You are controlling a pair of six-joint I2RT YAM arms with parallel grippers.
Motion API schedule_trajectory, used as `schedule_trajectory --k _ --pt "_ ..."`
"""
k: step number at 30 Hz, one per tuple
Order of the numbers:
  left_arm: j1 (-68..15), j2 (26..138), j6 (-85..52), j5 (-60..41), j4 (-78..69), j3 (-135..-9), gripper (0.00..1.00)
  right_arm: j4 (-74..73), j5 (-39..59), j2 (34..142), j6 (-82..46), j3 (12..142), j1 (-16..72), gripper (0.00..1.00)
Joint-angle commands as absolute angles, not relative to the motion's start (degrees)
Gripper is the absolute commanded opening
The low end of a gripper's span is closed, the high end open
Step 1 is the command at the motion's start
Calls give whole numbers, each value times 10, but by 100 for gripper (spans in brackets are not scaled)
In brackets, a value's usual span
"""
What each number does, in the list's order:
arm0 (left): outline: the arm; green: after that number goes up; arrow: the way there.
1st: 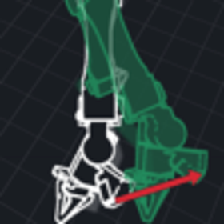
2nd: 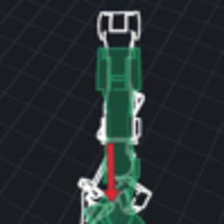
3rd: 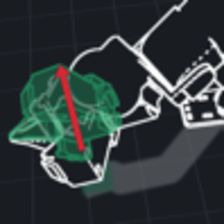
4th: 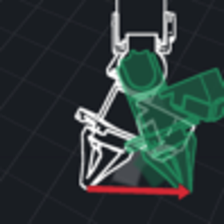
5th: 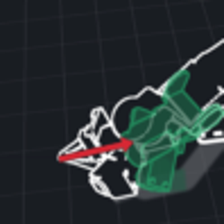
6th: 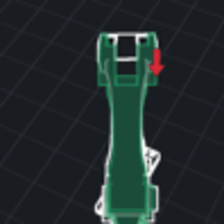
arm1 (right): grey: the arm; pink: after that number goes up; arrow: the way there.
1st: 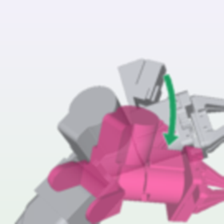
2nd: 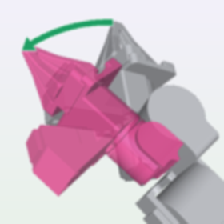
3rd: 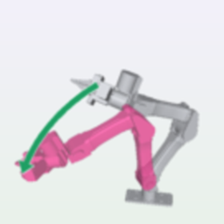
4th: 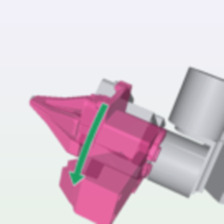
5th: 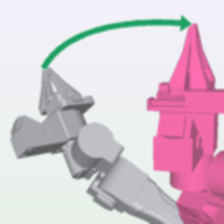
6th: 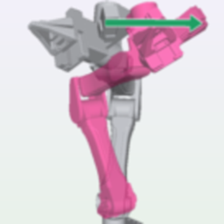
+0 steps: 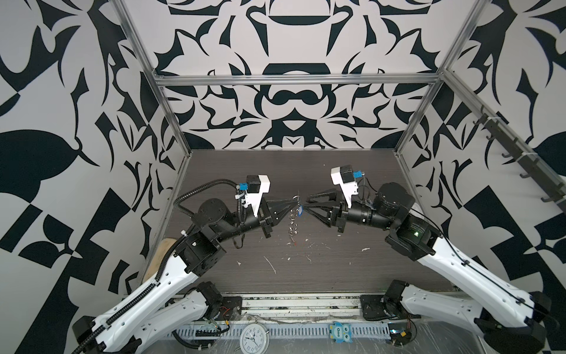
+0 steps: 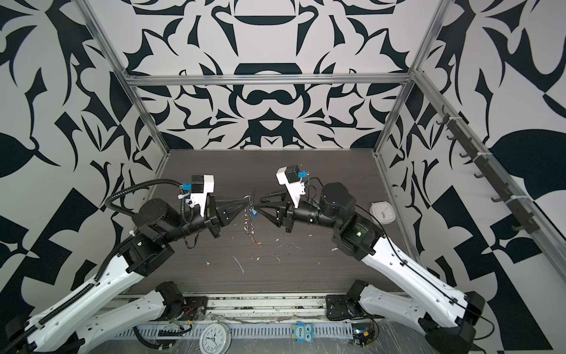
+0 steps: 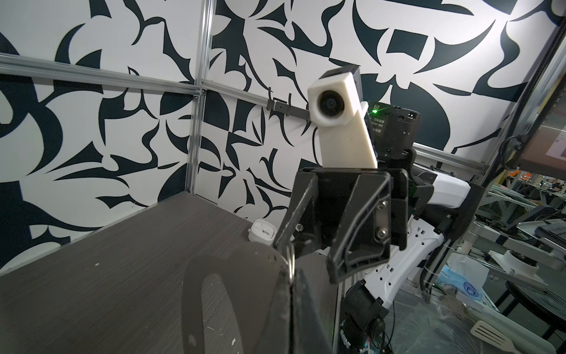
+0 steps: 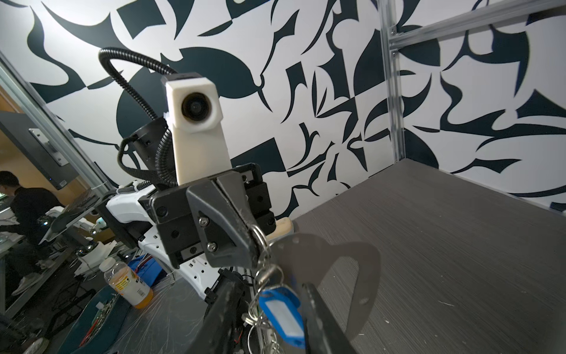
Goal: Remove the keys from the keyring
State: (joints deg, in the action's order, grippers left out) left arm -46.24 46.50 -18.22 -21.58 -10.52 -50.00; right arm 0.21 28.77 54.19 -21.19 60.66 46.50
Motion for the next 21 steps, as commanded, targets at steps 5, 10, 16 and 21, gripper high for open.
schedule_trajectory --k 5,10,16,21 --pt "-461 456 -183 -202 -76 -524 0 45 236 503 -183 603 466 48" --pt "-461 453 -184 -206 -71 -526 0 61 321 533 -169 609 467 48" --pt "-461 457 -183 -220 -69 -529 0 69 342 560 -150 613 467 48" --pt "-461 458 -184 -225 -67 -530 0 42 345 558 -147 609 467 46"
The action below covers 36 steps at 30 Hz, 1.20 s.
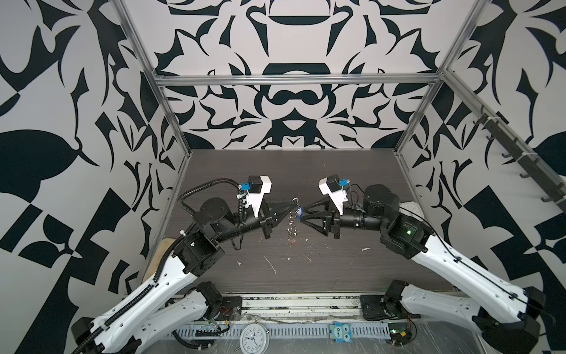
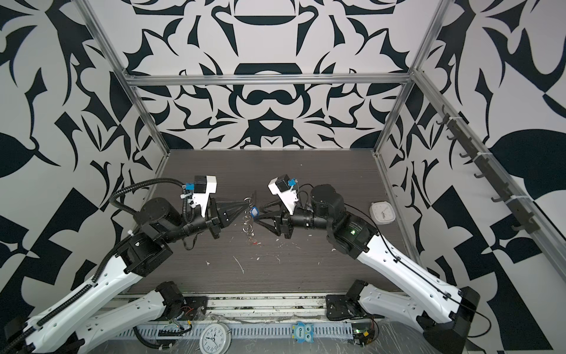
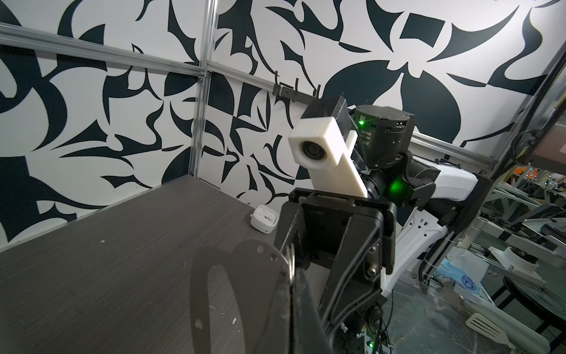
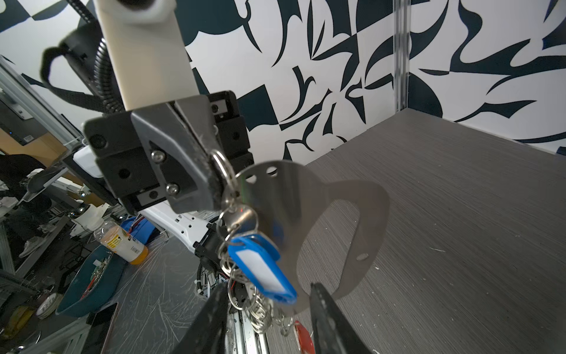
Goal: Remove the keys from the keyring
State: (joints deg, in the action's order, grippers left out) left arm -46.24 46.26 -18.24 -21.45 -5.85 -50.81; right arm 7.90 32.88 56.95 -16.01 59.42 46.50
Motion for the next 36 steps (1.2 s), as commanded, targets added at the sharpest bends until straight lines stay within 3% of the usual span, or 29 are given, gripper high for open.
schedule_trajectory --k 1,10,17,24,36 --pt "-461 458 -184 -225 -66 -530 0 39 346 559 -146 609 467 47" --pt "-461 458 -186 -229 -70 -529 0 25 370 585 -156 617 467 45" --pt "-461 456 -187 -223 -66 -530 0 32 367 589 -151 623 467 18" --pt "-461 453 -187 -207 -63 -529 0 47 356 585 -146 626 466 1" --pt "-461 433 -172 -156 -26 -531 0 84 307 556 -139 630 467 0"
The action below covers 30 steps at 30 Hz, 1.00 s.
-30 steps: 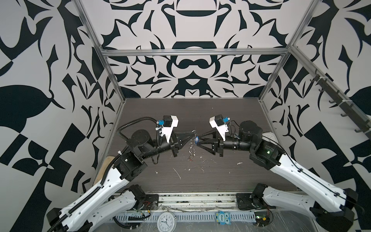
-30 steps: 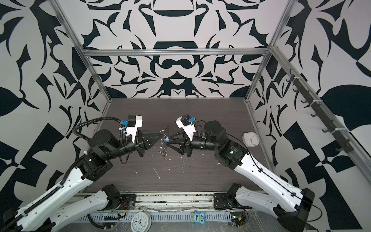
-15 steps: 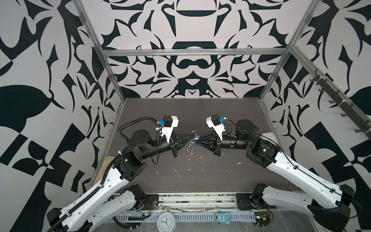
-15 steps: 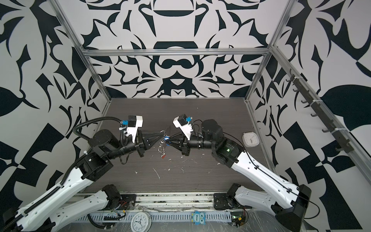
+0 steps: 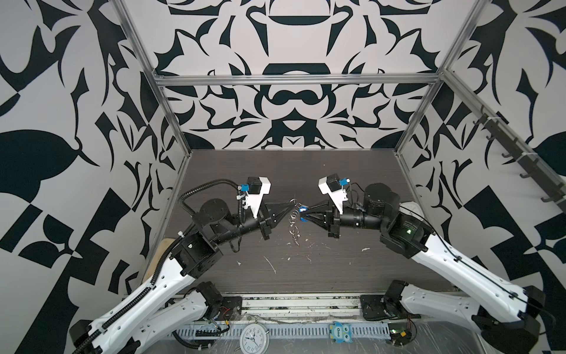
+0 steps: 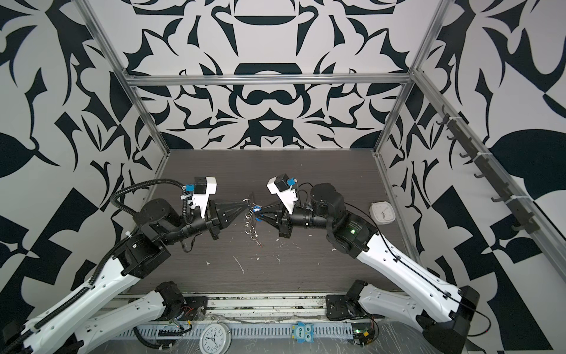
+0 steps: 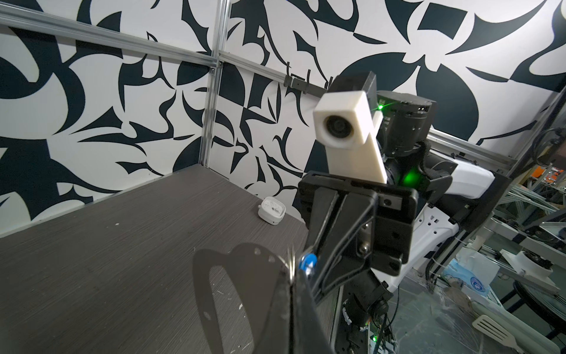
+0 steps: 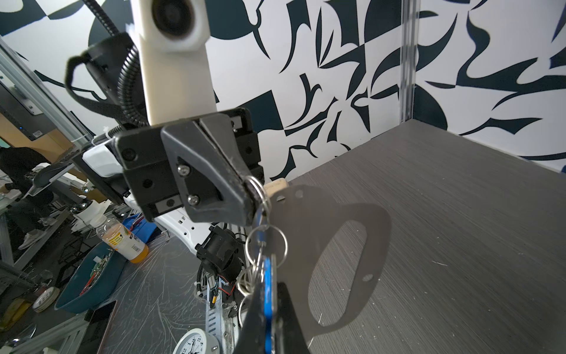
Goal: Remove the keys from the keyring
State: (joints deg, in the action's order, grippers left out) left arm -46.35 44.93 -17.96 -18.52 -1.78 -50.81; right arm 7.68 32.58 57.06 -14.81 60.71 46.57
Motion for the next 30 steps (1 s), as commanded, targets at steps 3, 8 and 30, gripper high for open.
schedule_trajectory --k 3,8,30 --pt "-461 429 -171 -148 -26 -528 0 88 300 557 -141 631 467 0" --pt "-461 426 -169 -138 -20 -529 0 93 284 555 -137 636 467 0" --pt "-461 454 -164 -144 90 -566 0 232 250 598 -59 761 467 0"
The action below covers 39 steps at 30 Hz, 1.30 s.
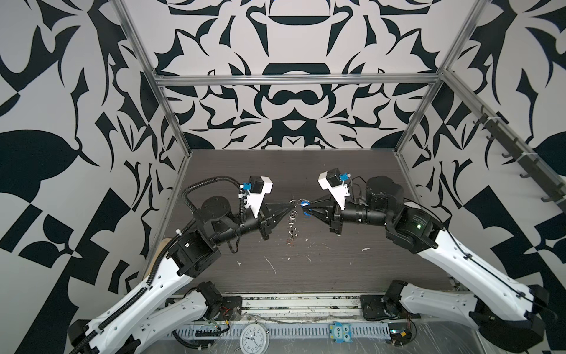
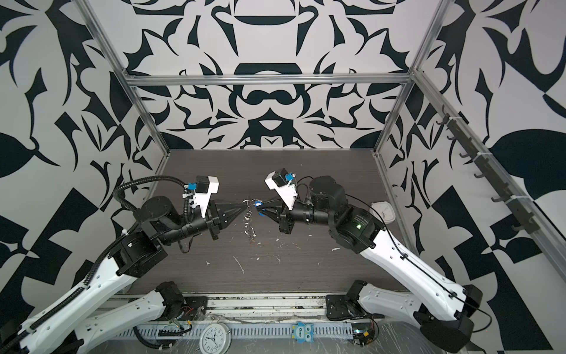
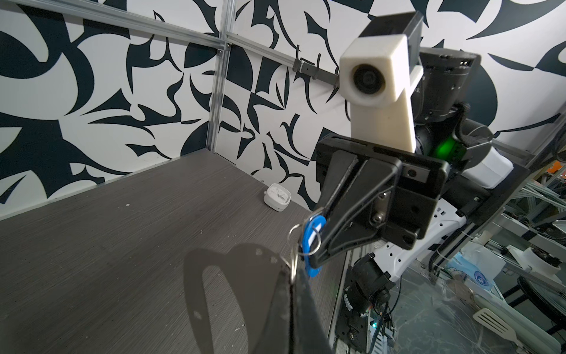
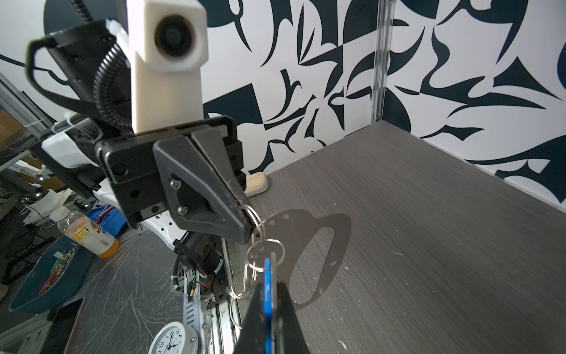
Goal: Remove the keys from the keyring
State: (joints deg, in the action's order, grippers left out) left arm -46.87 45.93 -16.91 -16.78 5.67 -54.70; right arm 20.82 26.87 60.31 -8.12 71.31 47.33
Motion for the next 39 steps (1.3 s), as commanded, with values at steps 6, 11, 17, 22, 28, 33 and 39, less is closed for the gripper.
schedule_trajectory --k 6,11,17,22,28,33,39 --pt "-461 458 -159 -144 124 -576 0 270 241 611 -46 794 467 0" --pt "-461 468 -153 -154 157 -588 0 324 239 630 -24 839 467 0" --pt "-461 479 -148 -192 180 -596 0 390 245 660 15 894 467 0" --pt "-461 489 -148 -250 182 -599 0 427 253 679 63 935 467 0" --pt "-461 513 -169 -336 148 -594 0 452 257 698 121 971 467 0" --pt "-461 518 -195 -380 97 -581 0 447 273 703 138 970 467 0" --pt "-461 528 -240 -439 15 -567 0 444 292 701 161 980 467 0"
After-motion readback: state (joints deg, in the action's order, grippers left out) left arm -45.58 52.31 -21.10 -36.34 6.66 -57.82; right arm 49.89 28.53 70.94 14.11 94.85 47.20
